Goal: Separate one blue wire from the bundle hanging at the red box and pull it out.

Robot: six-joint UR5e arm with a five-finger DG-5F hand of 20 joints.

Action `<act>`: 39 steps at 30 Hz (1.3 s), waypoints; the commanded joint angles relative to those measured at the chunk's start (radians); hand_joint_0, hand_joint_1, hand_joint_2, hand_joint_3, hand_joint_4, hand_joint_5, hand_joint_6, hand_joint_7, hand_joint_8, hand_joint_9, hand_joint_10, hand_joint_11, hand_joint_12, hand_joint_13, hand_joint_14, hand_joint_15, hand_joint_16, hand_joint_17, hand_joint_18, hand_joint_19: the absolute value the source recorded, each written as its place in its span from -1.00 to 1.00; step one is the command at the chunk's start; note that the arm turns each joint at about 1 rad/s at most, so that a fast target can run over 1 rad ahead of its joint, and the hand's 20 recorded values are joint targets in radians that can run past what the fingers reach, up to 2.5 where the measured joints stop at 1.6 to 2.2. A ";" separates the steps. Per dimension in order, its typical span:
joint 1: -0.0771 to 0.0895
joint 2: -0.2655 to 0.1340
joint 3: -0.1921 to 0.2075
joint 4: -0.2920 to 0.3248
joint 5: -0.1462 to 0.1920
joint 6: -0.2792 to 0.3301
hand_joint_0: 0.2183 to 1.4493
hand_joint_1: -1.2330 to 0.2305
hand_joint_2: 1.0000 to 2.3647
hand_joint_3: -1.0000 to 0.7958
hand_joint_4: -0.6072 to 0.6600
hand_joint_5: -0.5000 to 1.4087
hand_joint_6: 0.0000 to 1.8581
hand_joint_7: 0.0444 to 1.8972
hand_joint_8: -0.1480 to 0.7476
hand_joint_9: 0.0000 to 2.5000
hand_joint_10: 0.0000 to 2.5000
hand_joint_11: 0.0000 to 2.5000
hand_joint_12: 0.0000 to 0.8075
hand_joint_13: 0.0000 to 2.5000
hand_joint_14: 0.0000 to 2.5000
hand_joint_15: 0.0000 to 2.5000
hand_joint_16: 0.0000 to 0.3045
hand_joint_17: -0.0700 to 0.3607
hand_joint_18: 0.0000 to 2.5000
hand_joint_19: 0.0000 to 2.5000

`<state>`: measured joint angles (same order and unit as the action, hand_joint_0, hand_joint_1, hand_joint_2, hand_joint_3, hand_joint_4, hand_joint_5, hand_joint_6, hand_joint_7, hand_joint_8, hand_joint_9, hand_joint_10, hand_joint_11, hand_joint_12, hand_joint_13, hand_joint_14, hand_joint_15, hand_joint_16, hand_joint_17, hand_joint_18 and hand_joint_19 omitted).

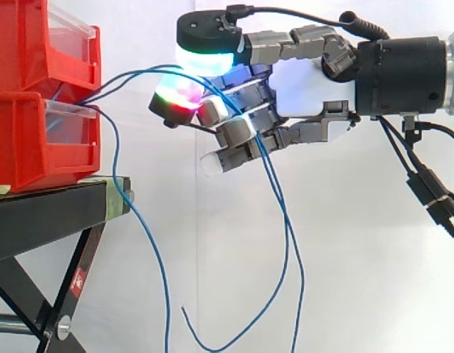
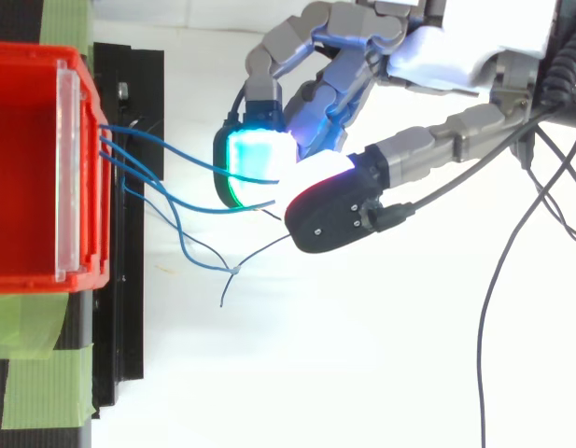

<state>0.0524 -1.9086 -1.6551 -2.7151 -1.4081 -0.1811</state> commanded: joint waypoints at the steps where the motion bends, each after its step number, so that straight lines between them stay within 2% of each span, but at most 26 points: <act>1: 0.001 0.000 0.000 0.000 0.000 0.000 -0.31 -0.58 -0.97 -0.01 0.31 -0.72 -0.03 -0.07 0.09 -0.28 -0.98 -0.11 0.11 -0.07 -0.98 -0.09 -0.63 -0.08 -0.44 -0.63; 10: 0.000 0.000 0.000 0.008 0.000 -0.001 -0.33 -0.56 -0.97 -0.08 0.32 -0.71 -0.03 -0.08 0.11 -0.26 -0.98 -0.10 0.10 -0.07 -0.98 -0.09 -0.63 -0.08 -0.45 -0.62; 23: 0.000 0.000 0.000 0.008 0.000 -0.001 -0.37 -0.56 -0.97 -0.05 0.32 -0.72 -0.04 -0.07 0.10 -0.27 -0.98 -0.10 0.11 -0.07 -0.98 -0.10 -0.62 -0.08 -0.46 -0.61; 25: 0.000 0.000 0.000 0.008 0.000 0.000 -0.40 -0.50 -0.97 -0.05 0.32 -0.72 -0.04 -0.08 0.10 -0.27 -0.98 -0.10 0.11 -0.07 -0.98 -0.09 -0.62 -0.07 -0.45 -0.61; 32: 0.001 0.000 0.000 0.008 0.000 -0.001 -0.50 -0.37 -0.98 -0.21 0.32 -0.71 -0.05 -0.09 0.14 -0.24 -0.99 -0.10 0.15 -0.06 -0.98 -0.09 -0.60 -0.04 -0.46 -0.59; 39: 0.001 0.000 0.000 0.008 0.001 0.000 -0.52 -0.35 -0.99 -0.31 0.33 -0.71 -0.06 -0.09 0.16 -0.23 -0.99 -0.09 0.18 -0.05 -0.98 -0.09 -0.59 -0.03 -0.46 -0.58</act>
<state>0.0535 -1.9087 -1.6551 -2.7075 -1.4074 -0.1815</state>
